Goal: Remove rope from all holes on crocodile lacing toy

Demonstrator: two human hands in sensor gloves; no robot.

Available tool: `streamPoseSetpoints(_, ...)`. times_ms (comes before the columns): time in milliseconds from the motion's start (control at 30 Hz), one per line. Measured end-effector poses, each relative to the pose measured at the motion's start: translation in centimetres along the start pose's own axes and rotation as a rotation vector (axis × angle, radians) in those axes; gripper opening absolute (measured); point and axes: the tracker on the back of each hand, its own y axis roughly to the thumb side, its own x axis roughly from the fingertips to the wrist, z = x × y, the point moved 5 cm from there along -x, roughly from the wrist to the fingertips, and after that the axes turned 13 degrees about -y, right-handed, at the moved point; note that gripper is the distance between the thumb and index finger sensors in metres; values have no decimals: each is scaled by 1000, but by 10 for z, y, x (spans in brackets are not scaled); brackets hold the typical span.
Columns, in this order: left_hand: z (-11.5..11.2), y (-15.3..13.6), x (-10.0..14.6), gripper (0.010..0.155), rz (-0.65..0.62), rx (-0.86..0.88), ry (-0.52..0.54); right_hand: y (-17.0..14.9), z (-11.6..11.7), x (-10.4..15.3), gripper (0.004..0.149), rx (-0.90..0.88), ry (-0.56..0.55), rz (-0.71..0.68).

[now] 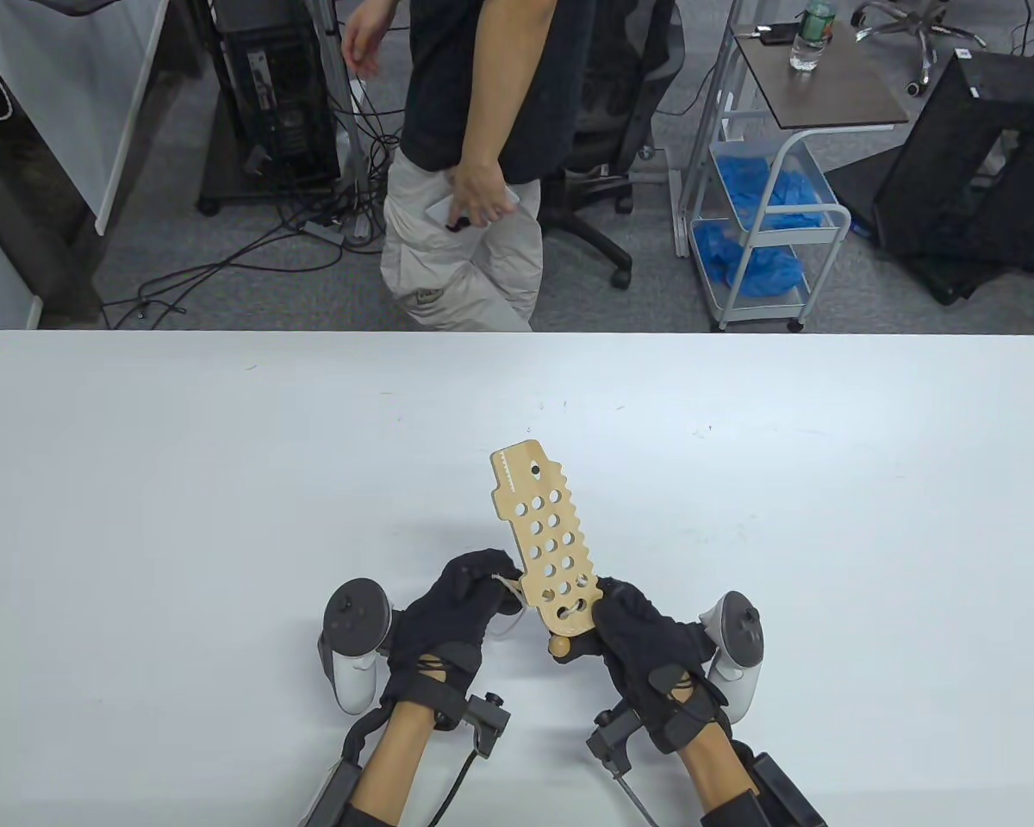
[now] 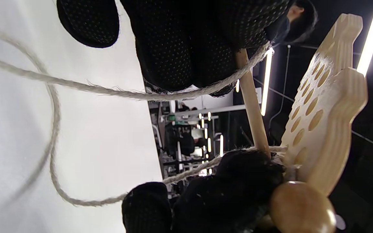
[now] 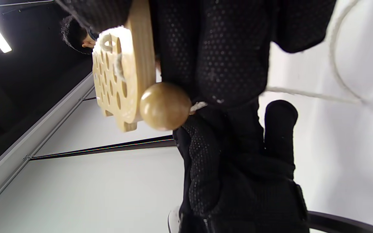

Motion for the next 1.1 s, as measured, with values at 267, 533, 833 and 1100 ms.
streamPoseSetpoints(267,-13,0,-6,44,-22,37,-103,-1,5,1,48,35,25,-3)
streamPoseSetpoints(533,-22,5,-8,43,-11,-87,-161,-1,9,1,47,-2,61,-2)
streamPoseSetpoints(833,-31,17,-4,41,-64,-101,-147,-5,11,2,47,2,54,23)
streamPoseSetpoints(1100,-40,21,-4,47,-97,-51,-172,-3,0,1,46,-25,-22,29)
